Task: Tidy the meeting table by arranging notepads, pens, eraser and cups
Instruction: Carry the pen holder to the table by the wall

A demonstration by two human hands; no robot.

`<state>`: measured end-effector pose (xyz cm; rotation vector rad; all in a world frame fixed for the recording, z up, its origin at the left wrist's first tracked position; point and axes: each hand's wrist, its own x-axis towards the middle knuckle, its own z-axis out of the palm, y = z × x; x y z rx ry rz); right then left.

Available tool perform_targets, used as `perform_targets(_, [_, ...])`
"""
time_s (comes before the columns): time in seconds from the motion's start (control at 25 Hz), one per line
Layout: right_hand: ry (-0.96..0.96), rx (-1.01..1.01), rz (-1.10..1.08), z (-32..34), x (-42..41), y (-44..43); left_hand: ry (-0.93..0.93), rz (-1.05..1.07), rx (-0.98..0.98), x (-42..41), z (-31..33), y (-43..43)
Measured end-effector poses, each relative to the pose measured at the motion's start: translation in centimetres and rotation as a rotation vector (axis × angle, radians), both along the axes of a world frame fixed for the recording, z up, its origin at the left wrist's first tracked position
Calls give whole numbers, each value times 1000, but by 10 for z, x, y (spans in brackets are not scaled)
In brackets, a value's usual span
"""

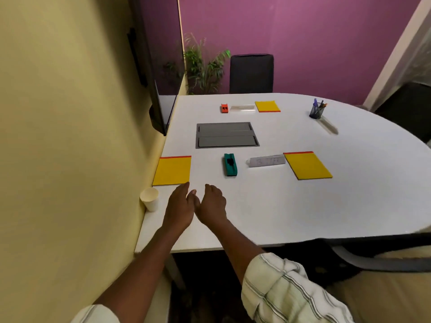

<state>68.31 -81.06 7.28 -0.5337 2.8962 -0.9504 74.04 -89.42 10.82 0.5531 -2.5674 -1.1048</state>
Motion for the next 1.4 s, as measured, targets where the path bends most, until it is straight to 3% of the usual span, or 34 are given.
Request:
perform_targets(0.52, [81,68,-91,71,98,173,156,-94,117,64,39,157])
perform_targets(1.08, [245,-28,-125,122,147,474,338,-270,203,82,79,458])
perform_targets(1.4, [323,-50,-326,130,137,623,351,-451,239,55,97,602])
